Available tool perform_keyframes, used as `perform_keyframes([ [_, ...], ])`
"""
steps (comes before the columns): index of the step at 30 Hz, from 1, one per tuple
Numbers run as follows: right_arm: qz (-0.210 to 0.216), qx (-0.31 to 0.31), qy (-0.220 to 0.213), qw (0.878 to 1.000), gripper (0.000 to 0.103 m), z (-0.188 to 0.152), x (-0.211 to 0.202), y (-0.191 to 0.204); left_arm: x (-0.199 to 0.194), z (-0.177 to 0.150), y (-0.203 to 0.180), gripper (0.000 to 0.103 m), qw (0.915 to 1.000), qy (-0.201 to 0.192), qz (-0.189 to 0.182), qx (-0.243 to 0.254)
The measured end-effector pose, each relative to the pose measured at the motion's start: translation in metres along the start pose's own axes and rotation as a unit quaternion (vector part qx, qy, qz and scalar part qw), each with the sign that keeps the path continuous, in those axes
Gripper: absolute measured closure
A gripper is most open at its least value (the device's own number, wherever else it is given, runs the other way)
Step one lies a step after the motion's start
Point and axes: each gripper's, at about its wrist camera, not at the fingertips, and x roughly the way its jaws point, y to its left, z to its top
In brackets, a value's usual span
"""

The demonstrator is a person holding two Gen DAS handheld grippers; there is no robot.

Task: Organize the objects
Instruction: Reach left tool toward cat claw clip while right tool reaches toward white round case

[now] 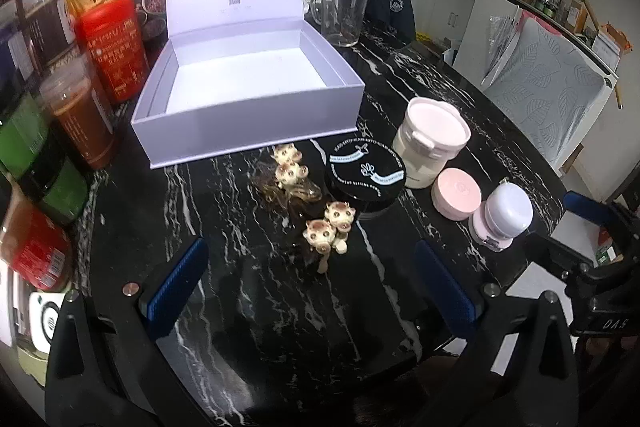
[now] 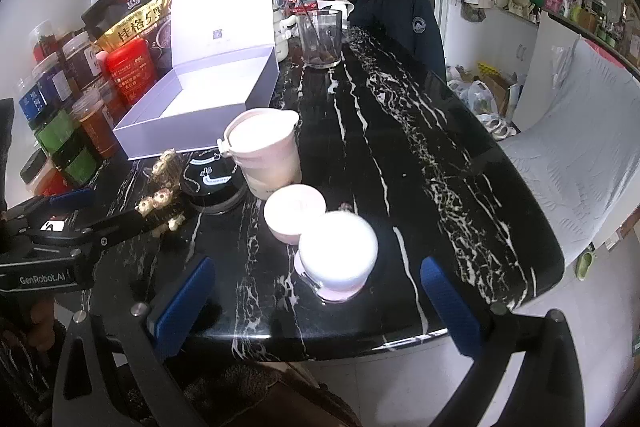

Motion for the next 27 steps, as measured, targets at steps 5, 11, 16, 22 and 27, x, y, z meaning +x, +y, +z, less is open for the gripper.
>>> perform_keyframes([
  [5, 0.005, -0.001, 0.001, 1.0, 0.0, -0.007, 0.006, -0.004, 0.01, -0.006, -0.001, 0.0, 0.9999, 0.008, -0.005, -0.005],
  [11, 0.01, 0.001, -0.003, 1.0, 0.0, -0.013, 0.018, -0.009, 0.022, -0.011, 0.001, 0.0, 0.9998, 0.013, -0.011, -0.012],
  [16, 0.006, 0.005, -0.023, 1.0, 0.0, -0.015, 0.022, -0.014, 0.034, -0.013, 0.007, 0.003, 0.9993, 0.02, -0.016, -0.027],
  [22, 0.01, 0.012, -0.025, 1.0, 0.004, -0.015, 0.033, -0.019, 0.046, -0.015, 0.009, 0.011, 0.9985, 0.03, -0.028, -0.035],
  [27, 0.007, 0.019, -0.026, 0.999, 0.018, -0.014, 0.039, -0.023, 0.051, -0.017, 0.006, 0.016, 0.9986, 0.035, -0.028, -0.029],
])
